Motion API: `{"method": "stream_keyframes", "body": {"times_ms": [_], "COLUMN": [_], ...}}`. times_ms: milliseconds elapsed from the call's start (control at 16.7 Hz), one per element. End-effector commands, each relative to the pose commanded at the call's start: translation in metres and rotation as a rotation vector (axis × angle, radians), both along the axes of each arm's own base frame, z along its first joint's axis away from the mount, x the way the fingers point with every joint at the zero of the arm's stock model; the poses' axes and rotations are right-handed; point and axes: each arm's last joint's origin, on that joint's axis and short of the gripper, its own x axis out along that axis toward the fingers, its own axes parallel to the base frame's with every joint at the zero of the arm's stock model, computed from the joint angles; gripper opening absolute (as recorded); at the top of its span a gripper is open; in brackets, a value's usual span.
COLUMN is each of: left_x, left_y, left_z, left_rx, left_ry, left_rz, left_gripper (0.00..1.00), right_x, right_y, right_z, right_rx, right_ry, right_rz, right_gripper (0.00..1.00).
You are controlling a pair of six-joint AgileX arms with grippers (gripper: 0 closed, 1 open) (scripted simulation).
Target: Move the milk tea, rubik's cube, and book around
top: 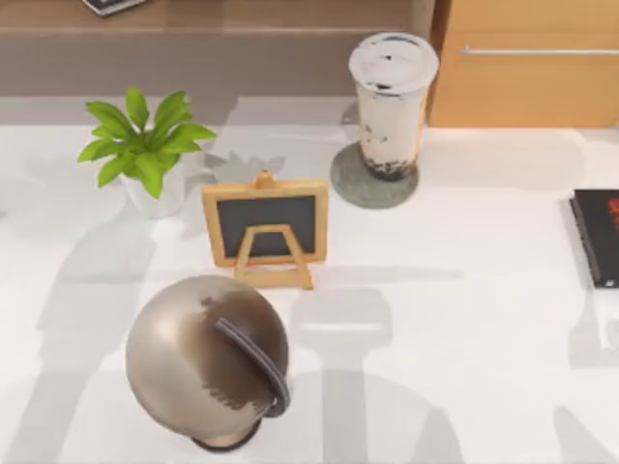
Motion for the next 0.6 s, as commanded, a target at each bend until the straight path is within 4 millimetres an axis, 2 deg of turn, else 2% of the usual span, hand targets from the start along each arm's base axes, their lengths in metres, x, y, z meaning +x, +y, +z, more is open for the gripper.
{"method": "stream_keyframes", "body": {"times_ms": [300, 600], "left_x": [0.0000, 0.0000], "left_y": [0.0000, 0.0000], "left_z": [0.0000, 0.0000], "left_rx": [0.000, 0.000], "left_ry": [0.000, 0.000], "left_rz": [0.000, 0.000], "left_gripper": [0.98, 1.00], "right_x": [0.0000, 0.0000], "right_y": [0.0000, 0.0000], "right_z": [0.0000, 0.0000], "right_rx": [0.000, 0.000], "right_ry": [0.000, 0.000], "right_rz": [0.000, 0.000], "right_gripper": [1.00, 1.00]}}
